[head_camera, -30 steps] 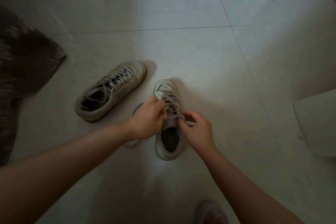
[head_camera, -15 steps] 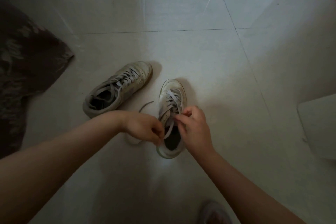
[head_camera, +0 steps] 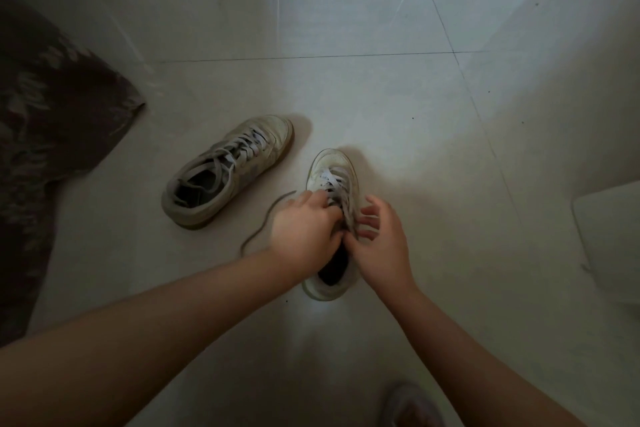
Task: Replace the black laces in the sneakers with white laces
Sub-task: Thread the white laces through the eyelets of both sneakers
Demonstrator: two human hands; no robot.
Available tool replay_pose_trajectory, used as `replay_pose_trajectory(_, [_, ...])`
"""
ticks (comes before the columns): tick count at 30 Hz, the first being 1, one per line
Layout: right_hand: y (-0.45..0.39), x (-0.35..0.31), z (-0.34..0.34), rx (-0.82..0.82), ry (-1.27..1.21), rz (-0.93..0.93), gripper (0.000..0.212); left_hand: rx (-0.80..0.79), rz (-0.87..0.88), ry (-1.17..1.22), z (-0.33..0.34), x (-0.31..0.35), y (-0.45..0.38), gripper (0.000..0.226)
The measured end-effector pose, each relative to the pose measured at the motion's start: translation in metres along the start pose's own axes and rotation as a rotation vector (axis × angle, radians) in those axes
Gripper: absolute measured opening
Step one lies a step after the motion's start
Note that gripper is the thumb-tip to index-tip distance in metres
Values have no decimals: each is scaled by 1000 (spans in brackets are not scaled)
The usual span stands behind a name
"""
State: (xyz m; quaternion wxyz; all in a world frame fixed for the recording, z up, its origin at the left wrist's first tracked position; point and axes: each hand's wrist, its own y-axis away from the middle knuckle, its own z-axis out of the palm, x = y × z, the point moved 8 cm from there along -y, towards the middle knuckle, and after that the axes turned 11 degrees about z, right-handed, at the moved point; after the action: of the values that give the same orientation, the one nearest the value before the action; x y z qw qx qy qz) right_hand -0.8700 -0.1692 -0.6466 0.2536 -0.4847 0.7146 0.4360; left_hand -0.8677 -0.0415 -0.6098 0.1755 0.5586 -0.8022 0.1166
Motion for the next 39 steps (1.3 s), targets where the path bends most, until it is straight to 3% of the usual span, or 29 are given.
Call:
replay_pose_trajectory(3, [2, 1, -2, 8, -28, 6, 51, -105, -78, -72, 17, -6, -14, 29])
replay_pose_trajectory(6, [1, 2, -4, 21, 4, -18, 43, -93, -134, 75, 21, -10, -19, 23])
replay_pose_trajectory(9, [1, 4, -6, 31, 23, -32, 31, -194, 58, 299, 10, -6, -17, 13])
replay_pose_trajectory(12, [0, 5, -8, 51, 16, -46, 23, -600, 182, 622, -1, -7, 9, 10])
replay_pose_trajectory(14, [-2, 5, -10, 58, 5, -36, 23, -1003, 94, 570, 8, -24, 47, 18])
replay_pose_trajectory(15, [-3, 5, -10, 55, -7, -24, 23, -1119, 55, 492, 12, -33, 62, 14])
replay_pose_trajectory(16, [-5, 6, -11, 53, -12, -17, 24, -1138, 35, 406, 17, -42, 68, 8])
replay_pose_trajectory(17, [-5, 6, -10, 53, -11, -14, 25, -1105, 30, 328, 20, -49, 66, 3])
replay_pose_trajectory(19, [-5, 7, -9, 55, -10, -6, 29, -957, 23, 225, 22, -54, 50, 14])
replay_pose_trajectory(23, [-4, 6, -7, 68, 12, -10, 31, -281, 28, 248, -11, -24, 0, 15])
replay_pose_trajectory(24, [-4, 5, -6, 55, 16, -7, 27, -193, 41, 179, -15, -13, -8, 19])
replay_pose_trajectory(28, [-4, 2, -5, 45, 46, -7, 27, -249, 17, -186, 11, 6, -25, 31])
replay_pose_trajectory(32, [-2, -1, -6, 49, 84, -31, 23, -149, 65, -43, 12, 8, -23, 24])
replay_pose_trajectory(34, [-2, -1, -7, 54, 72, -38, 21, -198, 261, 94, 7, 17, -10, 22])
replay_pose_trajectory(36, [-1, -2, -8, 59, 65, -48, 20, -310, 402, 53, 3, 18, 8, 23])
replay_pose_trajectory(39, [0, -4, -7, 81, 112, -77, 17, -361, 317, -1, -4, 0, 14, 26])
